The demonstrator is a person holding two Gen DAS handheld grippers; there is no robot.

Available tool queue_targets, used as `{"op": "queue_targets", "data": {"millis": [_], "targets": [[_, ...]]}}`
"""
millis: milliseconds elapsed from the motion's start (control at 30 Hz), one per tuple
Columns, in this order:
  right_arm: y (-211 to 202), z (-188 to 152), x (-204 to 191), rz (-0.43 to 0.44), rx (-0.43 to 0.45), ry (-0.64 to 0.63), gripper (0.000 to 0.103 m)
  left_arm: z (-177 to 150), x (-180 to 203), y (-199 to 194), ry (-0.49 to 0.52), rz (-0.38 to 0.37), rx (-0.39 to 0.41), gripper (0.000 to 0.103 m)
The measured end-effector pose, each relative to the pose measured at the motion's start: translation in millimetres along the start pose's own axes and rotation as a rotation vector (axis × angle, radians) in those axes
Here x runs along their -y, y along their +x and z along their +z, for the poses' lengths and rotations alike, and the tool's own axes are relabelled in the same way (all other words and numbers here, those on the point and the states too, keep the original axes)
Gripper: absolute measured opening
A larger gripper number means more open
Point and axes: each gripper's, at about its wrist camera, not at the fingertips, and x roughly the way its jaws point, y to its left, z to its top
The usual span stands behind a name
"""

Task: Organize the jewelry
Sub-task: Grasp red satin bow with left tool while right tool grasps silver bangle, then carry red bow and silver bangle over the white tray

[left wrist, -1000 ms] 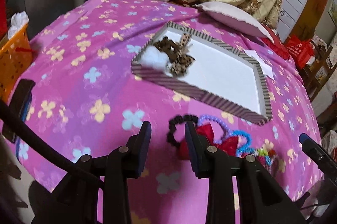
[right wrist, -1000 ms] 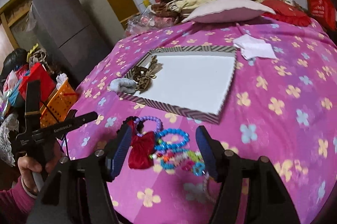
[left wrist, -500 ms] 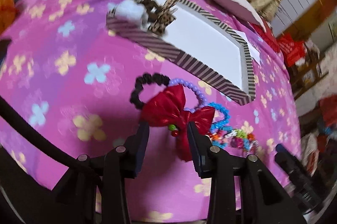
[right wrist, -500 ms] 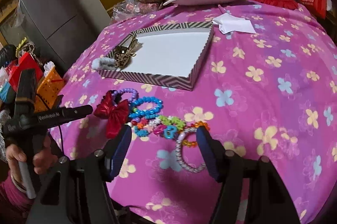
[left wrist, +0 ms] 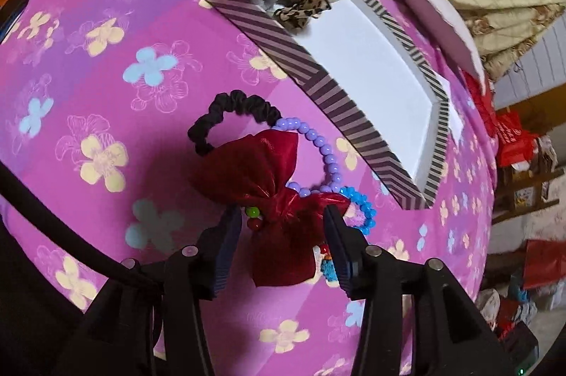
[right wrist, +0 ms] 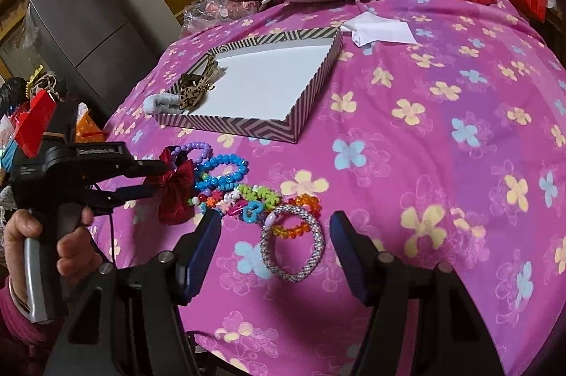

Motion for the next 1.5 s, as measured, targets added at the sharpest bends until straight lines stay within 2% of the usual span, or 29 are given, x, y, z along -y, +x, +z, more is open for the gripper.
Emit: {"op": "queue_targets", "data": {"millis": [167,300,333,400,500,567,600,733,800,967,1033,1233,1500], "targets": [[4,-3,10,0.003,-0.015,0.008,0.067,2,-1,3,-0.038,0.017,0.029,0.069],[10,-6,12,-0.011,-0.03,-0.005,0.067,5,0,10,-0.054,0.017,0.012,0.068],[11,-7,11,-0.022,-0.032,-0.013,0.067,5,0,11,-0.049,0.016,0.004,0.065],[14,-7,9,-0.044,-0.04,-0.038,0.066,5,1,14,-0.023,0.027,-0.01,0.049],[20,-7,7,-0.062,-0.054,-0.054,0.055,5,-1,11,0.012,0.012,-0.001,0.04],[24,-8,3,-0.067,-0.075,-0.067,0.044,5,0,8,0.033,0.004,0.005,0.037],[23,-9,0,-0.069,-0.078,-0.08,0.042,4,-1,5,0.044,-0.002,0.008,0.036],[26,-10,-10,-0.158,-0.08,-0.131,0.04,2,-2,-7,0.077,-0.024,0.016,0.034],[30,-9,-5,-0.165,-0.091,-0.12,0.039,-1,-1,-16,0.104,-0.033,0.03,0.033],[45,-16,-1,-0.157,-0.138,-0.135,0.015,-4,-4,-32,0.131,-0.061,0.042,0.033],[45,-19,-3,-0.173,-0.119,-0.16,0.008,-4,-3,-38,0.14,-0.067,0.046,0.033],[28,-12,-5,-0.151,-0.079,-0.145,0.008,-4,2,-52,0.183,-0.068,0.071,0.033],[13,26,-27,-0.123,-0.005,-0.173,0.008,16,20,-64,0.238,-0.062,0.121,0.033]]}}
